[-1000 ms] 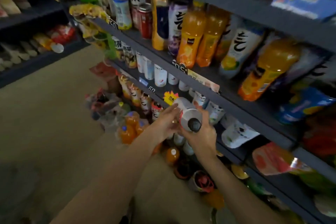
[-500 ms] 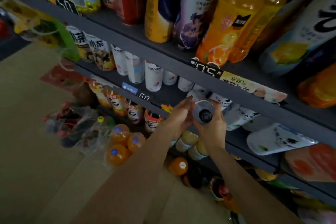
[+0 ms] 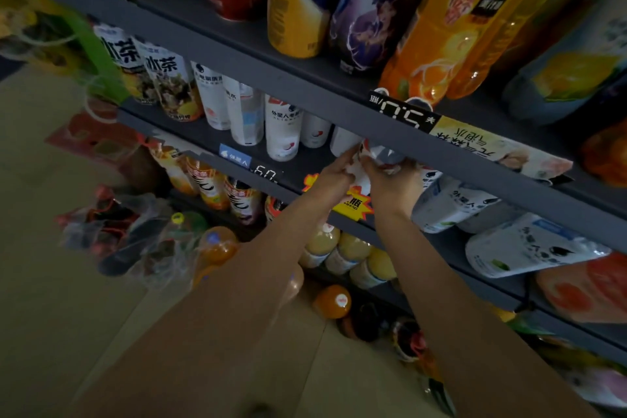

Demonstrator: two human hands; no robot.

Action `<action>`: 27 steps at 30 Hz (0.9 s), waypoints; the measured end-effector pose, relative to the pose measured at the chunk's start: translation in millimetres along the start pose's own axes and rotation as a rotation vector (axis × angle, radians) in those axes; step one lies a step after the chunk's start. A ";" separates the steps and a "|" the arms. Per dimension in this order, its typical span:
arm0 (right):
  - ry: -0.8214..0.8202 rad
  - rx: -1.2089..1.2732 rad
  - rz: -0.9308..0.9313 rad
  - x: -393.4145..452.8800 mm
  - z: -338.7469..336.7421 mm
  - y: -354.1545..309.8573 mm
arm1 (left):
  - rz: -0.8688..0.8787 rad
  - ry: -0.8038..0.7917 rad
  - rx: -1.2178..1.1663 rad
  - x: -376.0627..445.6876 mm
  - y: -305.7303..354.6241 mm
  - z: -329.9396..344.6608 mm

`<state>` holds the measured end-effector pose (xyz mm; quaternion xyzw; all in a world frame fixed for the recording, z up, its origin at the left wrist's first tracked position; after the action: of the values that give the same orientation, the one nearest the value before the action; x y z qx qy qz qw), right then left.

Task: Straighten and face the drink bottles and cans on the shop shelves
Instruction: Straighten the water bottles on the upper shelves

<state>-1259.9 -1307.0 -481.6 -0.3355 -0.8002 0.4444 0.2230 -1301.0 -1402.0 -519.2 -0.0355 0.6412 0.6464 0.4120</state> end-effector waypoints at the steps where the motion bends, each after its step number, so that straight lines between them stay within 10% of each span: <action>1: -0.010 0.017 0.035 -2.2 4.6 4.7 | 0.034 0.025 0.063 -2.7 3.7 0.0; 17: -0.241 0.352 0.235 -33.4 5.6 33.2 | 0.014 0.105 0.323 -38.3 0.5 18.0; 27: -0.622 0.291 0.250 -87.6 -139.9 -33.3 | -0.060 0.158 0.627 -150.8 37.4 85.1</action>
<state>-1120.4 -1305.5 -387.3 -0.2443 -0.7109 0.6582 -0.0416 -1182.3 -1396.3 -387.7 0.0242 0.8378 0.4002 0.3705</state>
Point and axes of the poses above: each hand's wrist, its own x-axis towards the middle knuckle, its own z-axis out of the palm, y = z × x, the point moved 6 cm from there along x, towards the middle knuckle, and after that the axes turned 9 degrees about -z, right-handed, at the moved point
